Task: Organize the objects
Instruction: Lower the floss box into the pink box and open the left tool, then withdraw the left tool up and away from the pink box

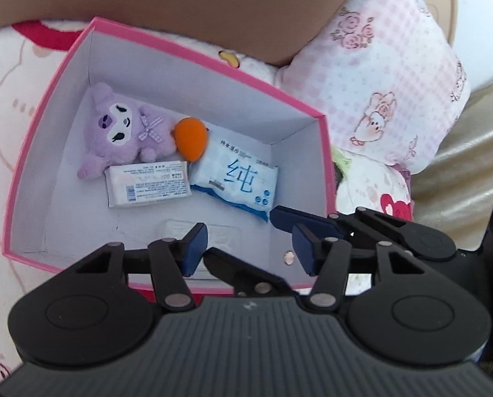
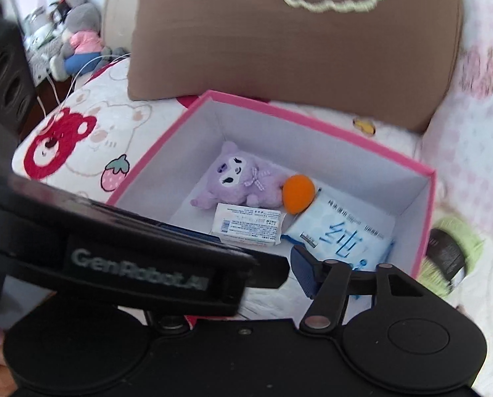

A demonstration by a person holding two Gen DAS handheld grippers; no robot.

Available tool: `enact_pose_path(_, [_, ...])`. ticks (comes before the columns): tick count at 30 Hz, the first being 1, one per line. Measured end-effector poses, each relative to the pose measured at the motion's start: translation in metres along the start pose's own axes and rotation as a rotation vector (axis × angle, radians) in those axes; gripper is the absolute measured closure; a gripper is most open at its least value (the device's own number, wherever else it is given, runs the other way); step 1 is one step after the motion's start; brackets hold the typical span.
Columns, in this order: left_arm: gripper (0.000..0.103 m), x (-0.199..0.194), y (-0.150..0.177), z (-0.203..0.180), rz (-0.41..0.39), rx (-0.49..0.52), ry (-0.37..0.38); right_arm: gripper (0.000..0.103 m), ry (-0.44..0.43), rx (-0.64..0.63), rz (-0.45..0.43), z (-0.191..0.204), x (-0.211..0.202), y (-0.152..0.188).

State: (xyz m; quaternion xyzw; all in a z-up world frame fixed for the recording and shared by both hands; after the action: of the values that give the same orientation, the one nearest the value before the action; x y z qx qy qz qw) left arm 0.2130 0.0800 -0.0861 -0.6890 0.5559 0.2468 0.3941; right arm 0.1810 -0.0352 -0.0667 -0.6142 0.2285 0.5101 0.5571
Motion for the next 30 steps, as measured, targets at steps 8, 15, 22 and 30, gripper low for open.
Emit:
enact_pose_path(8, [0.048, 0.016, -0.003, 0.015, 0.029, 0.017, -0.056, 0.031, -0.012, 0.022, 0.053, -0.019, 0.018, 0.010])
enact_pose_path(15, [0.048, 0.015, -0.004, 0.028, 0.028, 0.034, -0.155, 0.030, -0.008, 0.022, 0.086, -0.028, 0.024, 0.017])
enact_pose_path(22, [0.048, -0.010, 0.007, 0.018, -0.001, 0.053, -0.179, 0.030, -0.033, 0.013, 0.030, -0.025, 0.001, 0.025])
enact_pose_path(30, [0.046, -0.056, 0.029, -0.012, -0.060, 0.132, -0.227, 0.030, -0.040, -0.049, -0.078, -0.008, -0.057, 0.036])
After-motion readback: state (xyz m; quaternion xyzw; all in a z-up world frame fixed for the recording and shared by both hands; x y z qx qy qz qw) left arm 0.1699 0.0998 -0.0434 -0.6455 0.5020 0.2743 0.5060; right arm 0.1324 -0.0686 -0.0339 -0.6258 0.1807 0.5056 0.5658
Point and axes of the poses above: each gripper's, at about its wrist camera, not at the fingertips, and x roughly the way its jaws point, z to its left, y to its underside, the point moved 4 cm from there along x, roughly the way its jaws point, and after that the axes turned 7 degrees about z, right-handed, at the moved point
